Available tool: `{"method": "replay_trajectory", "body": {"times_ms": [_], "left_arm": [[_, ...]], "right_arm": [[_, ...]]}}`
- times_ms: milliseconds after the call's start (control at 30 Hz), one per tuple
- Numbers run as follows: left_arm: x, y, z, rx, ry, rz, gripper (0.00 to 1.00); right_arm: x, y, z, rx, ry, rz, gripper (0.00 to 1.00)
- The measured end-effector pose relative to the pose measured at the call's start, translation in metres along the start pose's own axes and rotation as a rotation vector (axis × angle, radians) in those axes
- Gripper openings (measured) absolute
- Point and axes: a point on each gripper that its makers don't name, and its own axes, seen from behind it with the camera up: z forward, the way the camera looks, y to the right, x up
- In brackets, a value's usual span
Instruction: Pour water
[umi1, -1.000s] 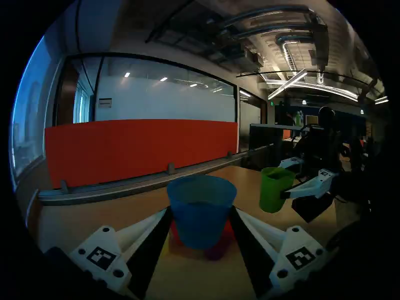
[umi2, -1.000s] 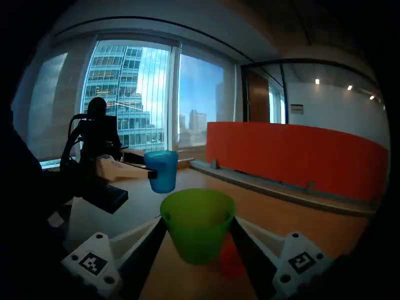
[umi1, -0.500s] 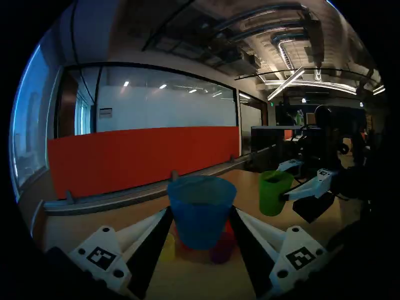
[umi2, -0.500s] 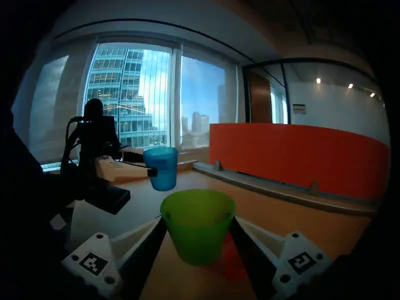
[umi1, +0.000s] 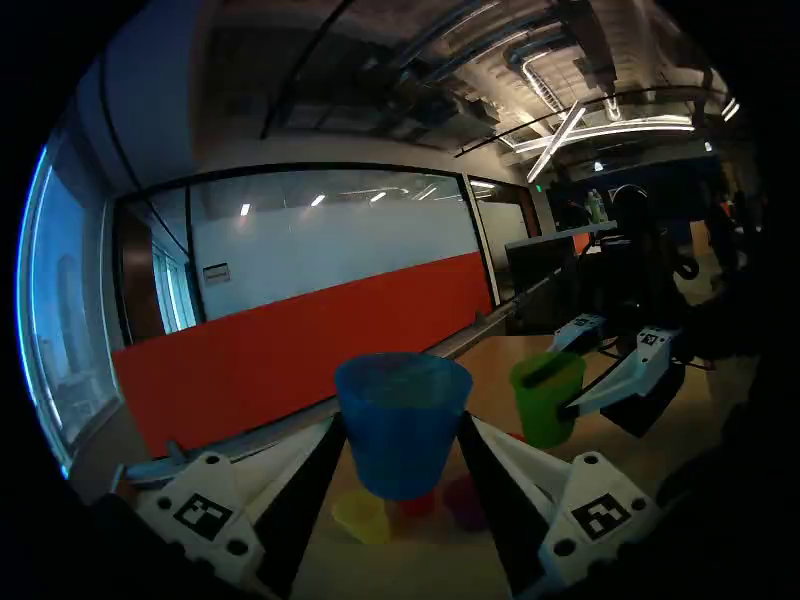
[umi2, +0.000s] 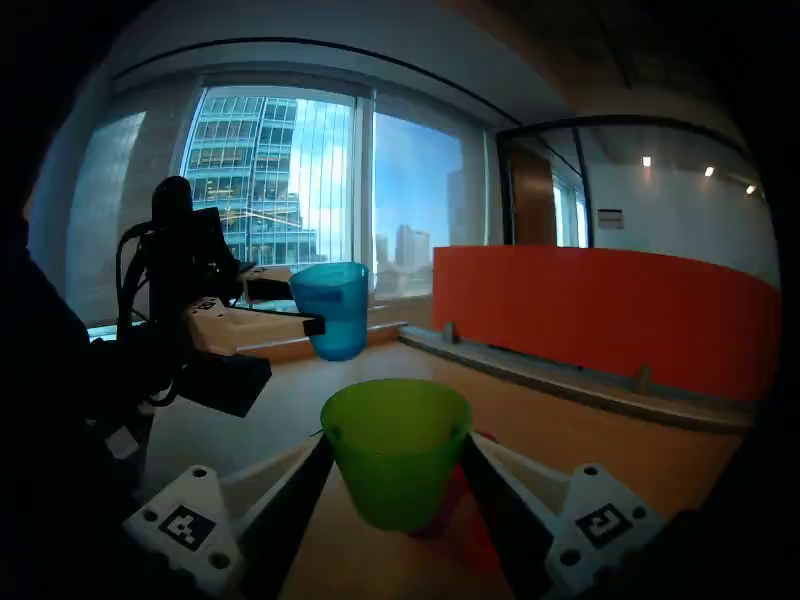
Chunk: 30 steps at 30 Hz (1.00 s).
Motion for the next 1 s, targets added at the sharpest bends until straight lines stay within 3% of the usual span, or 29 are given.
{"method": "replay_trajectory", "body": {"times_ms": [267, 1000], "left_arm": [[0.017, 0.002, 0.003, 0.016, -0.002, 0.13, 0.8], [0.047, -0.004, 0.006, 0.044, -0.008, 0.356, 0.8]], "right_arm": [[-0.003, -0.011, 0.007, 0.025, 0.002, -0.002, 0.88], [-0.011, -0.044, 0.031, 0.105, -0.006, -0.005, 0.88]]}}
